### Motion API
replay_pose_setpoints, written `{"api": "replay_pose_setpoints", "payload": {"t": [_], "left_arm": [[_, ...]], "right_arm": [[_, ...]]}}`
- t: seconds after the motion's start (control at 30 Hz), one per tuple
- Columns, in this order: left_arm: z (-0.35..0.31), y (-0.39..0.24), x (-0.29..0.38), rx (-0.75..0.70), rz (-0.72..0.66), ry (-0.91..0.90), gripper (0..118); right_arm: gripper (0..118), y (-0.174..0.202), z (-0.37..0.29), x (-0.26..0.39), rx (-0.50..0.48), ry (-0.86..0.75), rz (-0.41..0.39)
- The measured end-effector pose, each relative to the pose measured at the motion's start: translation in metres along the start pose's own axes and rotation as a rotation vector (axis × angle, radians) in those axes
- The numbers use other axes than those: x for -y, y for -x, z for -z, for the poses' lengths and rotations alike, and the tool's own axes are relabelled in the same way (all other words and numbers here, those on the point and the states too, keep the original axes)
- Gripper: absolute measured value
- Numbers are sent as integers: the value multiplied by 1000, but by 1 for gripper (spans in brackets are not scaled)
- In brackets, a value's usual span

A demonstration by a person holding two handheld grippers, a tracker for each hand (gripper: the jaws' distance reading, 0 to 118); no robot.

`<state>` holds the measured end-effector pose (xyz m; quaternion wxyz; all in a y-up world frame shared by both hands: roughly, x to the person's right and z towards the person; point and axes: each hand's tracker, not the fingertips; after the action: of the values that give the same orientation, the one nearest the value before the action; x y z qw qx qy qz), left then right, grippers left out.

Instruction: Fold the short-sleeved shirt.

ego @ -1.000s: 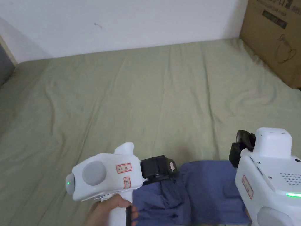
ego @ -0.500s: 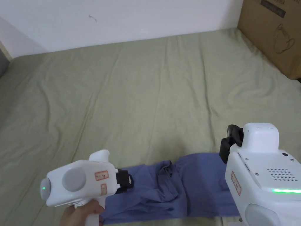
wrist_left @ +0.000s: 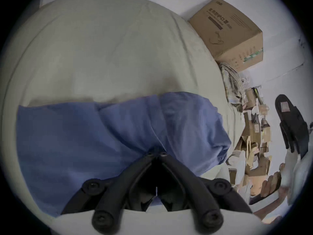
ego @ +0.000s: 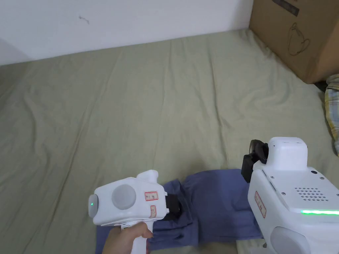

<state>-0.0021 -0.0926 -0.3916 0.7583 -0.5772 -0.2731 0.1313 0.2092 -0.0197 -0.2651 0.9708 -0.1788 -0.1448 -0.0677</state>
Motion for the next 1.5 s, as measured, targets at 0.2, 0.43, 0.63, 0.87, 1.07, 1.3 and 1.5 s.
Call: {"api": "replay_pose_setpoints", "payload": {"t": [0.2, 0.43, 0.63, 0.87, 1.07, 1.3, 1.5], "left_arm": [[7, -21, 5, 25, 95, 35, 0], [-11, -30, 9, 80, 119, 23, 0], [-62, -6, 1, 123, 86, -68, 0], [-132, 80, 10, 138, -47, -184, 0], [-153, 167, 41, 188, -150, -214, 0], [-140, 219, 47, 268, -324, -214, 96], [-101, 221, 30, 426, -348, -142, 116]], "right_arm": [[1, -3, -2, 2, 1, 7, -1], [1, 1, -10, -7, -2, -25, -17], [1, 11, -18, -13, -12, -50, -35], [1, 35, -25, -17, -50, -64, -78], [1, 56, -24, -16, -87, -58, -136], [1, 79, -9, -13, -110, -21, -191], [1, 93, -1, -16, -128, -35, -175]]}}
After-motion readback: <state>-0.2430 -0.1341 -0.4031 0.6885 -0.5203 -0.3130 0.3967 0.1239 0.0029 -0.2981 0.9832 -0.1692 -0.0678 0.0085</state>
